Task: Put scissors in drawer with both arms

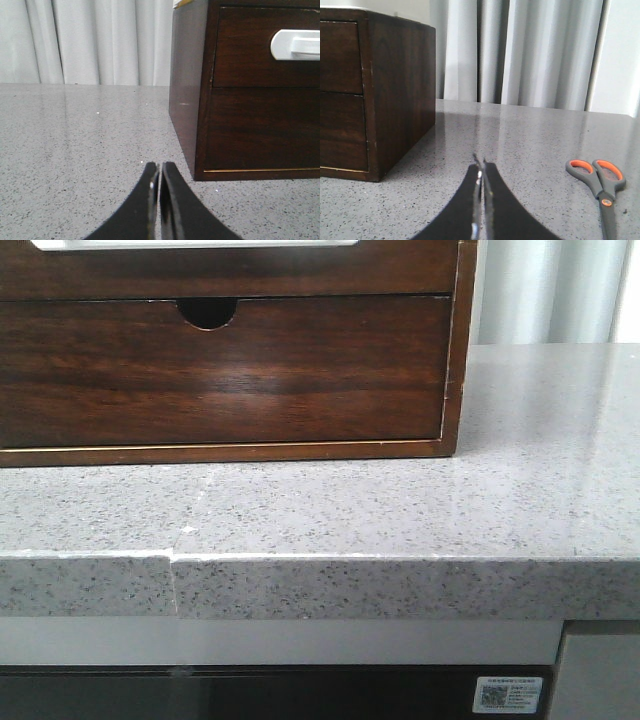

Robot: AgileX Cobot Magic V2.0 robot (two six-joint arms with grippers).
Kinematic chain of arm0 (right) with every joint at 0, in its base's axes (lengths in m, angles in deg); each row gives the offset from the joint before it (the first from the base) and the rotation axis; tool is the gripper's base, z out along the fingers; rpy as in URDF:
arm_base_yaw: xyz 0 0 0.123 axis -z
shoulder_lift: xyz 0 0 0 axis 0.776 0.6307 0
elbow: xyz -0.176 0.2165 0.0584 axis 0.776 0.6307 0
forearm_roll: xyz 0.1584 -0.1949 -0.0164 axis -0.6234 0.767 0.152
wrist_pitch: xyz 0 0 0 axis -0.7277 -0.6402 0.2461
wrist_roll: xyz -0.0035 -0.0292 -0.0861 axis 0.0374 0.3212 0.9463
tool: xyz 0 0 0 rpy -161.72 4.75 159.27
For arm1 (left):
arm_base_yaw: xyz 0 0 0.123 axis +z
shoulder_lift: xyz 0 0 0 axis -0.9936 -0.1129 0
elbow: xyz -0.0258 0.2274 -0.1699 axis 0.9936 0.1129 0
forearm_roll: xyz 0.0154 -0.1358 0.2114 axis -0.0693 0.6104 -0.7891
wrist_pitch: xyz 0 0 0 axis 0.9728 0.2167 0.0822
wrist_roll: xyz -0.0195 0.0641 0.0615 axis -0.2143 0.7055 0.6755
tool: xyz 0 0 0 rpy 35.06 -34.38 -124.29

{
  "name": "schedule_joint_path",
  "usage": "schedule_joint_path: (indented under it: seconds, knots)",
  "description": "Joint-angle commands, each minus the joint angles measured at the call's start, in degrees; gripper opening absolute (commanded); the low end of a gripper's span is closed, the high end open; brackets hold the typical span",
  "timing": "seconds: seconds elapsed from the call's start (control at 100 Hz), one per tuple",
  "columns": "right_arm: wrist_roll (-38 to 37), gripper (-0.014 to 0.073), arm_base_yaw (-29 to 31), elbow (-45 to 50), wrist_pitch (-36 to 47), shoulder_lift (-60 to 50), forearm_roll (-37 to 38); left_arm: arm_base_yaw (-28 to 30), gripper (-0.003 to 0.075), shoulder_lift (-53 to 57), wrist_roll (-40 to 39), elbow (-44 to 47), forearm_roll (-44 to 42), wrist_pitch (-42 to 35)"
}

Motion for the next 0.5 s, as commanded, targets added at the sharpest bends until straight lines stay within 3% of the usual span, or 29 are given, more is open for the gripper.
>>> schedule_joint_path:
  seconds: [0.0, 0.24, 0.49]
  knots:
    - [0.18, -0.0069, 0.41, 1.06, 4.43, -1.33, 0.51, -0.33, -0.0020, 1.77, -0.63, 2.06, 0.53, -4.45]
    - [0.18, -0.0069, 0.41, -1.32, 3.86, -1.12, -5.73, -0.33, -0.0020, 1.77, -0.63, 0.88, 2.38, -7.94]
    - [0.29, -0.0069, 0.41, -12.60, -1.88, 5.05, -6.01, -0.22, -0.0020, -1.77, -0.63, -11.70, 4.15, -1.35]
